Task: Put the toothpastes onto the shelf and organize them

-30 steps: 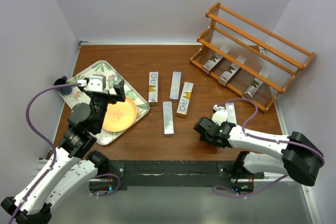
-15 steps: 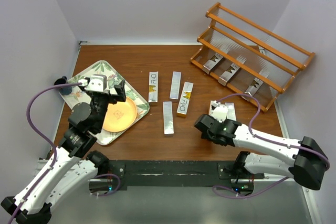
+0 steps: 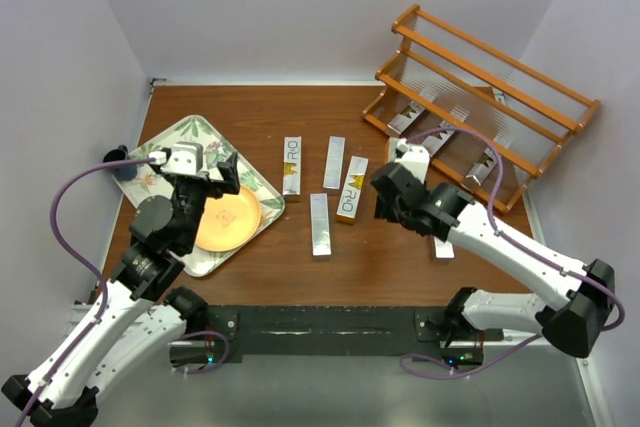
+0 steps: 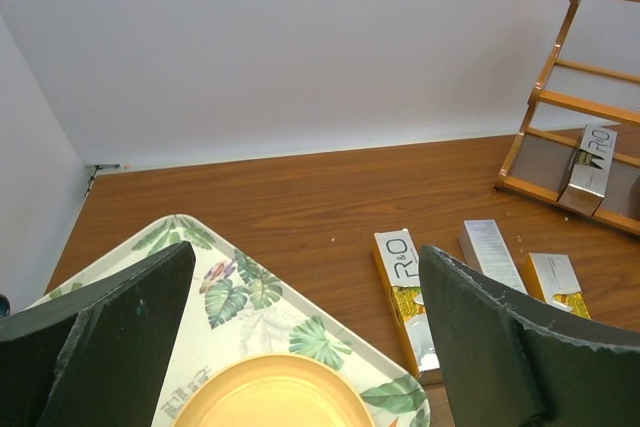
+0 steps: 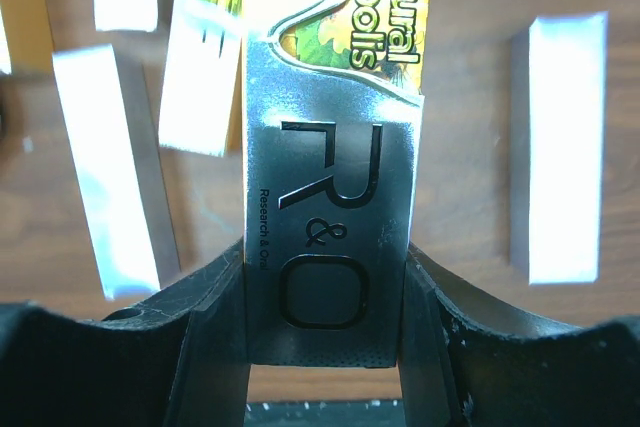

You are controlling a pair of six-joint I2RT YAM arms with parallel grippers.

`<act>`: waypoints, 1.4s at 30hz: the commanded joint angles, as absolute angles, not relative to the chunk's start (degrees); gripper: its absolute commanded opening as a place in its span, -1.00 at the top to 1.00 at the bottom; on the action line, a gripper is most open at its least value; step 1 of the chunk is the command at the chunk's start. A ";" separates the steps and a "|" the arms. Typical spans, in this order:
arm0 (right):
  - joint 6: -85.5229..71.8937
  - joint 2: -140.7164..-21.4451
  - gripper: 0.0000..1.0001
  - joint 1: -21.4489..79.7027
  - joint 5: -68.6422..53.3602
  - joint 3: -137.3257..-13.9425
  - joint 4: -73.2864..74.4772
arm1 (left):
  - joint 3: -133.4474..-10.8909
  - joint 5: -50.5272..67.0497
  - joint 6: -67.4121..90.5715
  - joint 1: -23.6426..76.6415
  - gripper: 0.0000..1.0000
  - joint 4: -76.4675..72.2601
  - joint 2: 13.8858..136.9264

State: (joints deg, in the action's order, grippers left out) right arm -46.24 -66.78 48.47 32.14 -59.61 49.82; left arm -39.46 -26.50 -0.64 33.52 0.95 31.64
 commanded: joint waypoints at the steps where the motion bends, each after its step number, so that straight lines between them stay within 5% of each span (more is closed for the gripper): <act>1: -36.66 -69.34 0.68 39.74 30.33 -67.05 45.44 | -39.38 -25.84 -0.44 33.40 -0.99 -0.97 31.20; 22: -31.81 -103.43 0.67 18.64 25.49 -101.59 39.90 | -39.29 -24.61 1.23 33.49 -0.99 -1.05 30.41; 42: -37.79 -116.36 0.54 12.83 25.75 -116.10 38.50 | -39.20 -22.76 1.49 33.40 -0.98 -1.05 30.94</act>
State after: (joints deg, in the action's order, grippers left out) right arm -35.44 -116.33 13.10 25.32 -112.31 41.58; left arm -39.46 -23.64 0.47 33.52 0.97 30.92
